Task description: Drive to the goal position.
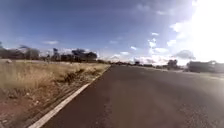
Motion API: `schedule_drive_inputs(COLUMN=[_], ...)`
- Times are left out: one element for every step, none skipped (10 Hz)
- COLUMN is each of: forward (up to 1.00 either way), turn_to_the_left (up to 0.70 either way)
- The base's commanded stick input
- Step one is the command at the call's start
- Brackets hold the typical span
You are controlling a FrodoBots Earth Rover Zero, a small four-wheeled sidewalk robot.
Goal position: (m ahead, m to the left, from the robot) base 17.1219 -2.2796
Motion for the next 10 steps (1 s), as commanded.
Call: schedule_drive_inputs(forward=[0.50, 0.50, 0.50, 0.50, 0.50, 0.50, 0.50, 0.50, 0.50, 0.50], turn_to_the_left=[0.00, 0.00, 0.00, 0.00, 0.00, 0.00, 0.00, 0.00, 0.00, 0.00])
